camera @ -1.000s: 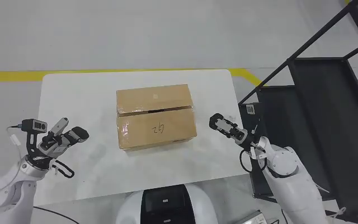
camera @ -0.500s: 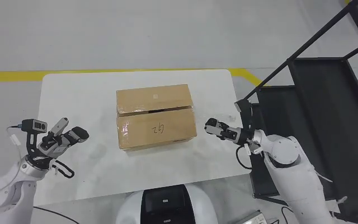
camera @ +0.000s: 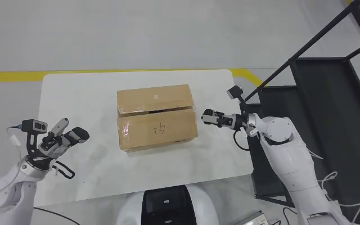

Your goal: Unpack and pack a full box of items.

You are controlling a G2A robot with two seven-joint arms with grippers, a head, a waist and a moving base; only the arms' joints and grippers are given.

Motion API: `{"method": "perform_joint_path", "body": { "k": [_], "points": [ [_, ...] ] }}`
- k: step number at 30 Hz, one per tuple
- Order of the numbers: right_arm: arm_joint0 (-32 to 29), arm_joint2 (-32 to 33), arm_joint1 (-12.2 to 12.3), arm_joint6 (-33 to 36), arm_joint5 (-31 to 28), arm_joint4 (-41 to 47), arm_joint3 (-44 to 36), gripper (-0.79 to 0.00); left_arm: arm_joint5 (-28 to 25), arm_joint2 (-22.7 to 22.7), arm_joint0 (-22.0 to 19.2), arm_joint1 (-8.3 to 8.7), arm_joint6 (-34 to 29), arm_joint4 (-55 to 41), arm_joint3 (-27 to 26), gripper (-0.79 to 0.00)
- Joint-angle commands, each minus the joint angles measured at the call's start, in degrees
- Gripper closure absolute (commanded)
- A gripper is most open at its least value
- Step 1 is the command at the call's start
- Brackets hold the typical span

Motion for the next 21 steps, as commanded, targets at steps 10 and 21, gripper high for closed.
{"method": "perform_joint_path", "body": {
  "k": [10, 21],
  "points": [
    [0.5, -0.24, -0.05, -0.49, -0.05, -0.07, 0.58, -0.785, 0.0, 0.0, 0.0, 0.0, 0.0, 0.0, 0.0, -0.785],
    [3.7, -3.31, -0.41, -3.45, 2.32, -4.41, 4.12, -0.785, 0.0, 0.0, 0.0, 0.0, 0.0, 0.0, 0.0, -0.785]
  ]
}}
